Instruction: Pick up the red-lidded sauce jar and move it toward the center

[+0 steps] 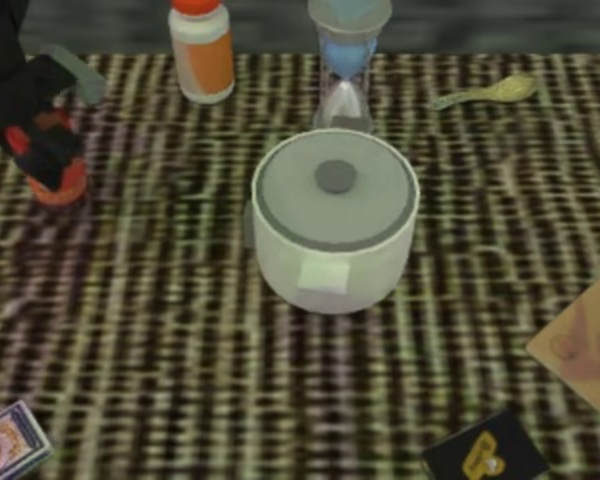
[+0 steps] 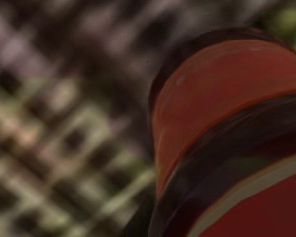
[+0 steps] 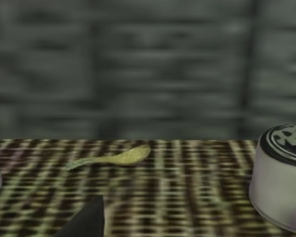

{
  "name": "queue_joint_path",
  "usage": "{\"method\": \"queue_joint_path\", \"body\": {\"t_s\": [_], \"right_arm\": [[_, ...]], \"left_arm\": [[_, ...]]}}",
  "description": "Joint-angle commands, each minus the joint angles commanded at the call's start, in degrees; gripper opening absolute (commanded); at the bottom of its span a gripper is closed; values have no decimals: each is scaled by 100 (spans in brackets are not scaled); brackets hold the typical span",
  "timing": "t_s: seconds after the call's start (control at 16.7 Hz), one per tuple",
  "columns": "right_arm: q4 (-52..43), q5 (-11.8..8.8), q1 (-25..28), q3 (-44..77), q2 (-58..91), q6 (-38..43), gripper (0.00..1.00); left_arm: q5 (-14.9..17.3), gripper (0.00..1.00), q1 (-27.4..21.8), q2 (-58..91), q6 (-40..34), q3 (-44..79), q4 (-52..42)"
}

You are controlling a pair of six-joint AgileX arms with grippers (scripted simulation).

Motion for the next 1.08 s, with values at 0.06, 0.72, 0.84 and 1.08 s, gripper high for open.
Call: {"method": "queue_joint_path", "body": {"t_s": [0.06,0.72,0.84,1.08], "right_arm": [[0,0,0,0,0,0,100],[0,0,0,0,0,0,100],[0,0,0,0,0,0,100],[0,0,0,0,0,0,100]], "left_arm": [[-2,0,8,-254,4,-226,-25],[-31,0,136,-2462,0,-2128,-311],[-31,0,100,-2442,-2,-2110,-299],[-38,0,-89,-2353,-634,-2145,-220]]}}
